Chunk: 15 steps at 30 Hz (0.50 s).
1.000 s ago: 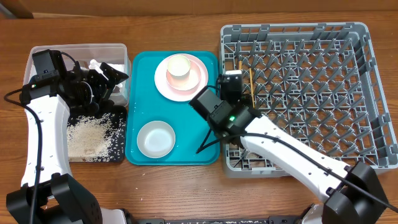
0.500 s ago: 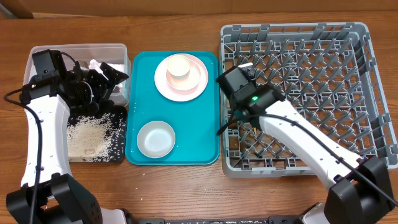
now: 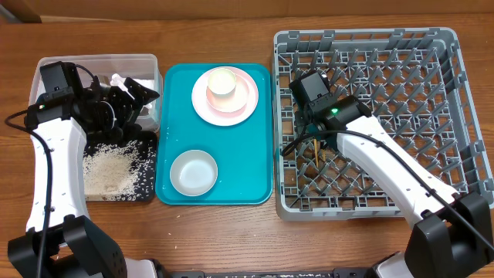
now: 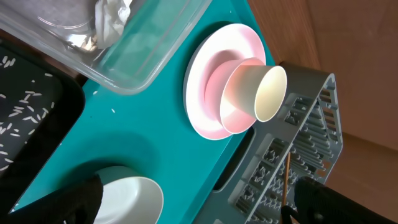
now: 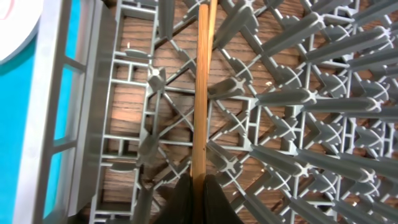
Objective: Sort waste into correct bins and load items into the dishwasher
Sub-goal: 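Lower the chopstick into the rack and open the right gripper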
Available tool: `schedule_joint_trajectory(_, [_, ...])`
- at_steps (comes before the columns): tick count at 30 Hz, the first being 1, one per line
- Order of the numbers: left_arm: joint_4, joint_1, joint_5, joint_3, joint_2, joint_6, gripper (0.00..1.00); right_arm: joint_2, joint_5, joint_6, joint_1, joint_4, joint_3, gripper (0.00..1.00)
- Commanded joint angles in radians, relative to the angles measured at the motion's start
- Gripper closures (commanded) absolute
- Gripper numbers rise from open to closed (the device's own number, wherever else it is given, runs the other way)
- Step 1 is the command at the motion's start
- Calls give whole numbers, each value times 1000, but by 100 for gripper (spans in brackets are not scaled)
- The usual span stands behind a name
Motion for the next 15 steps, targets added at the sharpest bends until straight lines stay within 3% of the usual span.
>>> schedule_joint_trajectory(1, [1,2,-3,17,-10,16,0,-31,-29,-3,-2,10,25,94])
schedule_joint_trajectory(5, [1,2,-3,17,-10,16,0,-31,-32,-3,-2,9,25,83])
schedule_joint_trajectory(15, [1,2,-3,17,-10,16,0,-31,-130,36,-2,11,25,79])
